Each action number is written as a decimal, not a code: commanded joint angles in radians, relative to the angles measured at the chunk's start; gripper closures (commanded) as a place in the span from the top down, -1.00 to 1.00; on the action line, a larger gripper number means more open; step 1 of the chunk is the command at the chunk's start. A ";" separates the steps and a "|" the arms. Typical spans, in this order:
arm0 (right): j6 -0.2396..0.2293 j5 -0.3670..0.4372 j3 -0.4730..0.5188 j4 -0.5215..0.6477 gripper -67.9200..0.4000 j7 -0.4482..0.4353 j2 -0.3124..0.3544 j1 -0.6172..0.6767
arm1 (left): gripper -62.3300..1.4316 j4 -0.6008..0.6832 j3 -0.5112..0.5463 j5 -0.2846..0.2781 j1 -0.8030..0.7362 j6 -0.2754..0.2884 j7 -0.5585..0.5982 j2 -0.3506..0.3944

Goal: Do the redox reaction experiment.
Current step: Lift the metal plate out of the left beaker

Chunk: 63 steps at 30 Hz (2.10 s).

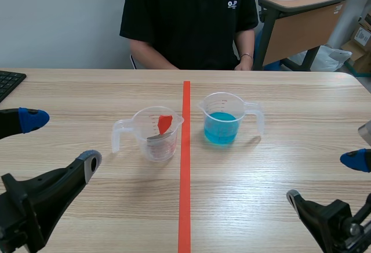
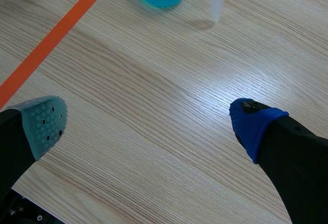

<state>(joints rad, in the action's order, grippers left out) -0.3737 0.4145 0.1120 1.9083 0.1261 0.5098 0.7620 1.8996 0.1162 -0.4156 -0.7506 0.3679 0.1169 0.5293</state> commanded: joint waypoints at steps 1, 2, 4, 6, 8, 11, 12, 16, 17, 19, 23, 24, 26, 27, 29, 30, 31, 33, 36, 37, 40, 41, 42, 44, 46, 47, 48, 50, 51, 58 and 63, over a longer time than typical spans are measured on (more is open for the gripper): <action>0.004 0.003 0.011 0.019 1.00 -0.008 0.008 -0.011 | 1.00 0.026 0.004 -0.006 0.000 -0.002 0.014 0.000; 0.004 0.003 0.011 0.019 1.00 -0.008 0.008 -0.011 | 1.00 0.026 0.004 -0.006 0.000 -0.002 0.014 0.000; 0.004 0.003 0.011 0.019 1.00 -0.008 0.008 -0.011 | 1.00 0.026 0.004 -0.006 0.000 -0.002 0.013 0.000; 0.004 0.003 0.011 0.019 1.00 -0.008 0.008 -0.011 | 1.00 0.026 0.004 -0.006 0.000 -0.002 0.013 0.000; 0.004 0.003 0.011 0.019 1.00 -0.008 0.008 -0.011 | 1.00 0.026 0.004 -0.006 0.000 -0.002 0.013 0.000; 0.004 0.003 0.011 0.019 1.00 -0.008 0.008 -0.011 | 1.00 0.026 0.004 -0.006 0.000 -0.002 0.013 0.000; 0.004 0.003 0.011 0.019 1.00 -0.008 0.008 -0.011 | 1.00 0.026 0.004 -0.006 0.000 -0.002 0.013 0.000; 0.004 0.003 0.011 0.019 1.00 -0.008 0.008 -0.011 | 1.00 0.026 0.004 -0.006 0.000 -0.003 0.013 0.000; 0.004 0.003 0.011 0.019 1.00 -0.008 0.008 -0.011 | 1.00 0.026 0.004 -0.006 0.000 -0.003 0.013 0.000; 0.004 0.003 0.011 0.019 1.00 -0.008 0.008 -0.011 | 1.00 0.026 0.004 -0.006 0.000 -0.006 0.014 0.000; 0.004 0.003 0.011 0.019 1.00 -0.008 0.008 -0.011 | 1.00 0.026 0.004 -0.006 0.000 -0.014 0.013 0.001; 0.004 0.003 0.011 0.019 1.00 -0.008 0.008 -0.011 | 1.00 0.025 0.005 -0.006 -0.003 -0.023 0.013 0.001; 0.004 0.003 0.011 0.019 1.00 -0.008 0.008 -0.011 | 1.00 0.018 0.011 -0.006 -0.012 -0.043 0.014 0.001; 0.004 0.003 0.011 0.019 1.00 -0.008 0.008 -0.011 | 1.00 0.013 0.016 -0.006 -0.015 -0.048 0.014 0.001; 0.004 0.003 0.011 0.019 1.00 -0.008 0.008 -0.011 | 1.00 0.000 0.027 -0.005 -0.032 -0.066 0.014 0.001; 0.004 0.003 0.011 0.019 1.00 -0.008 0.008 -0.011 | 1.00 -0.008 0.034 -0.005 -0.040 -0.073 0.014 0.001; 0.004 0.003 0.011 0.019 1.00 -0.008 0.008 -0.011 | 1.00 -0.016 0.043 -0.005 -0.053 -0.082 0.014 0.001; 0.003 0.003 0.011 0.019 1.00 -0.008 0.008 -0.014 | 1.00 -0.035 0.061 -0.005 -0.076 -0.097 0.014 0.001; 0.003 0.003 0.011 0.019 1.00 -0.009 0.008 -0.017 | 1.00 -0.067 0.100 -0.006 -0.123 -0.096 0.016 0.001; 0.002 0.003 0.011 0.019 1.00 -0.011 0.008 -0.020 | 1.00 -0.077 0.111 -0.006 -0.140 -0.097 0.016 0.001; -0.013 0.003 0.011 0.019 1.00 -0.015 0.008 -0.041 | 1.00 -0.111 0.142 -0.006 -0.198 -0.097 0.016 0.000; -0.017 0.003 0.011 0.019 1.00 -0.016 0.008 -0.050 | 1.00 -0.124 0.151 -0.006 -0.219 -0.097 0.016 0.000; -0.017 0.003 0.011 0.019 1.00 -0.018 0.008 -0.060 | 1.00 -0.138 0.159 -0.006 -0.238 -0.097 0.017 0.000; -0.019 0.003 0.011 0.019 1.00 -0.017 0.008 -0.083 | 1.00 -0.167 0.170 -0.006 -0.278 -0.106 0.018 0.000; -0.020 0.003 0.011 0.019 1.00 -0.017 0.008 -0.110 | 1.00 -0.201 0.177 -0.006 -0.312 -0.120 0.019 0.000; -0.021 0.003 0.010 0.019 1.00 -0.018 0.008 -0.125 | 1.00 -0.219 0.179 -0.006 -0.325 -0.122 0.021 0.000; -0.024 0.003 0.006 0.019 1.00 -0.018 0.008 -0.142 | 1.00 -0.241 0.180 -0.006 -0.339 -0.128 0.021 0.000; -0.039 0.003 -0.006 0.019 1.00 -0.020 0.011 -0.171 | 1.00 -0.284 0.180 -0.006 -0.357 -0.138 0.021 -0.007; -0.050 0.003 -0.015 0.019 1.00 -0.019 0.016 -0.187 | 1.00 -0.306 0.180 -0.006 -0.361 -0.138 0.021 -0.016; -0.110 0.003 -0.108 0.019 1.00 -0.016 0.060 -0.288 | 1.00 -0.453 0.180 -0.006 -0.362 -0.140 0.021 -0.105; -0.153 -0.003 -0.196 0.018 1.00 -0.016 0.089 -0.368 | 1.00 -0.520 0.176 -0.006 -0.358 -0.140 0.021 -0.165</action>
<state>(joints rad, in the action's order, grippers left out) -0.5255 0.4072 -0.0845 1.9083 0.1215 0.5831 0.4110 1.3628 0.2913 -0.4164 -1.1133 0.2279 0.1249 0.3702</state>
